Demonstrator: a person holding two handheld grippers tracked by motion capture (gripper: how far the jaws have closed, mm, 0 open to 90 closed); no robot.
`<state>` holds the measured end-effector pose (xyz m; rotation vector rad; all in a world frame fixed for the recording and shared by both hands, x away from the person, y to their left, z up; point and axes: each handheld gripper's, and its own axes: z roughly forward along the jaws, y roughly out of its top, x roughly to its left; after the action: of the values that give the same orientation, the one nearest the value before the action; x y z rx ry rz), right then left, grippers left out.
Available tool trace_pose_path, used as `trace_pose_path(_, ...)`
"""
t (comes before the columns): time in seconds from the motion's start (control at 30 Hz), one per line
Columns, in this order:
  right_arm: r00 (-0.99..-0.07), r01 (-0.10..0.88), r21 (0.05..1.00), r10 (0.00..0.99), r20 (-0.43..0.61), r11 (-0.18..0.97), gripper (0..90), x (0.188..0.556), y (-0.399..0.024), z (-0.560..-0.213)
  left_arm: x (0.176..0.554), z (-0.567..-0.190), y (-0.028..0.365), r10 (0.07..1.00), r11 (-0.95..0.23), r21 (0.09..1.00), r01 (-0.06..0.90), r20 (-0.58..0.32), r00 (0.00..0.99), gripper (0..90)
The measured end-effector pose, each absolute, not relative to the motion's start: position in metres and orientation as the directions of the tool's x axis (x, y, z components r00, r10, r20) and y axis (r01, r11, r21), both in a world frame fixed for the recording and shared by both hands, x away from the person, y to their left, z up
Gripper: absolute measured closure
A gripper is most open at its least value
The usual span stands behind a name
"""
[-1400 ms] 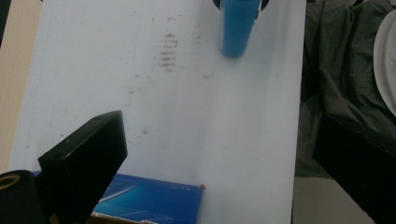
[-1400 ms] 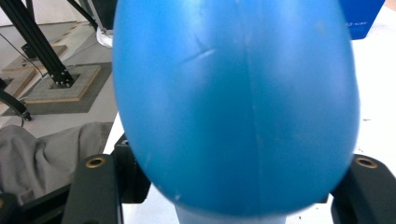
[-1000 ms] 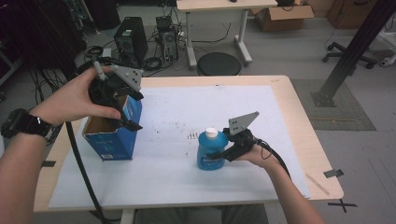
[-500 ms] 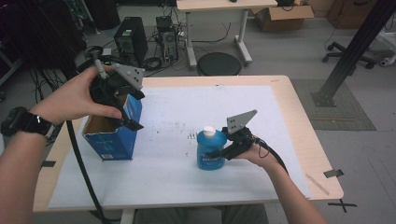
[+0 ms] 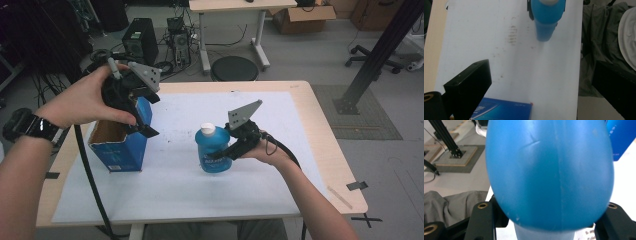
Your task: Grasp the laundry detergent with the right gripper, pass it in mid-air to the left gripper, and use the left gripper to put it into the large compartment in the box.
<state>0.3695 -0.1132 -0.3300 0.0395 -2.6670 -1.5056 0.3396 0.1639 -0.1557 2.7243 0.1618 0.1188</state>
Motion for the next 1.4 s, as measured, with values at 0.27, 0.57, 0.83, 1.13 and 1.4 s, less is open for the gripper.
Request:
trace_pose_path(0.27, -0.996, -0.01, 0.848, -0.078, 0.038, 0.531, 42.1, 0.371, -0.086, -0.304, 0.335, -0.149, 0.153, 0.108, -0.917, 0.392, 0.073, 0.067, 0.992, 3.8)
trace_pose_path(0.57, -0.994, -0.02, 0.836, -0.103, 0.043, 0.549, 42.2, 0.37, -0.058, -0.281, 0.332, -0.148, 0.143, 0.091, -0.923, 0.38, 0.055, 0.076, 0.993, 3.8)
trace_pose_path(0.83, -0.992, -0.036, 0.837, -0.118, 0.034, 0.546, 42.2, 0.367, -0.042, -0.271, 0.332, -0.15, 0.135, 0.083, -0.93, 0.364, 0.05, 0.075, 0.994, 3.8)
trace_pose_path(1.13, -0.993, -0.035, 0.834, -0.112, 0.032, 0.55, 42.1, 0.365, -0.036, -0.27, 0.333, -0.159, 0.125, 0.077, -0.941, 0.334, 0.05, 0.068, 0.995, 3.8)
trace_pose_path(1.4, -0.993, -0.041, 0.837, -0.116, 0.027, 0.546, 42.2, 0.363, -0.037, -0.267, 0.337, -0.168, 0.116, 0.081, -0.946, 0.318, 0.058, 0.06, 0.995, 4.4)
